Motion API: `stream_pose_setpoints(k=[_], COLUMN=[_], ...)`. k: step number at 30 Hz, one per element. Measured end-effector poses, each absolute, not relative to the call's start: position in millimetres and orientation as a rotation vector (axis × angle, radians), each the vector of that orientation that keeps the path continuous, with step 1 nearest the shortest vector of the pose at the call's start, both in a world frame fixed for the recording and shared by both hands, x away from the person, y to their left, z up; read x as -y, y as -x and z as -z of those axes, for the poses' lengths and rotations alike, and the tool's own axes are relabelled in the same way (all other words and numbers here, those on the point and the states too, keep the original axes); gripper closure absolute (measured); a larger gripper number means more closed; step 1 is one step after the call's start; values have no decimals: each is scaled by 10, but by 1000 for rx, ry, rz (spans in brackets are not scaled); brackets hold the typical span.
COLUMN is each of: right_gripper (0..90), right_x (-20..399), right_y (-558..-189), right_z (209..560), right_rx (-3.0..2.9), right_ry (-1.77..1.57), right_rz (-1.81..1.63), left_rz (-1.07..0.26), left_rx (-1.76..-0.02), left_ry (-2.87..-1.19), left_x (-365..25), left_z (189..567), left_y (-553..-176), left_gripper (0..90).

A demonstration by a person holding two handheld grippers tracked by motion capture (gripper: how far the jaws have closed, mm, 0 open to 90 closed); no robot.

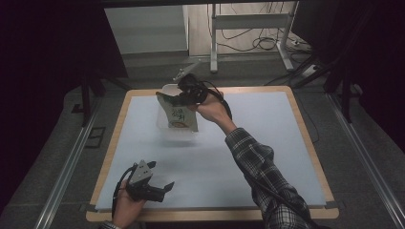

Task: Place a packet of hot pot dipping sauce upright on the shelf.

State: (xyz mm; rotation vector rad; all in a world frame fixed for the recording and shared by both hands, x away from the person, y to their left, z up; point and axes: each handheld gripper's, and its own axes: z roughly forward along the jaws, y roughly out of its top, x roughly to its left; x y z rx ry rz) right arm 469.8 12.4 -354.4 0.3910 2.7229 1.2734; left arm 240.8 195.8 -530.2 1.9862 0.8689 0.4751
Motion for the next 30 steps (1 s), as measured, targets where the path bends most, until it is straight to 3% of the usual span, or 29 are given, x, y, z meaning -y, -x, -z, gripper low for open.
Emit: stream_pose_setpoints(k=[15,23,30], right_gripper=[859,656,376], right_x=[-336,-256,-248], right_y=[-4758,-4745,-4738], right_z=[3848,3888,3912], right_rx=[-2771,-2728,-2724], right_ry=[-403,-434,-445], right_rz=[-1229,-1207,-1197], left_rz=[-472,-471,-470], left_rx=[-872,-873,-874], left_ry=[-1990,-1997,-1998], left_x=[-1961,-1951,-1949], left_z=[5304,5308,5310], left_y=[-2409,-2411,-2411], left_gripper=[5,5,5])
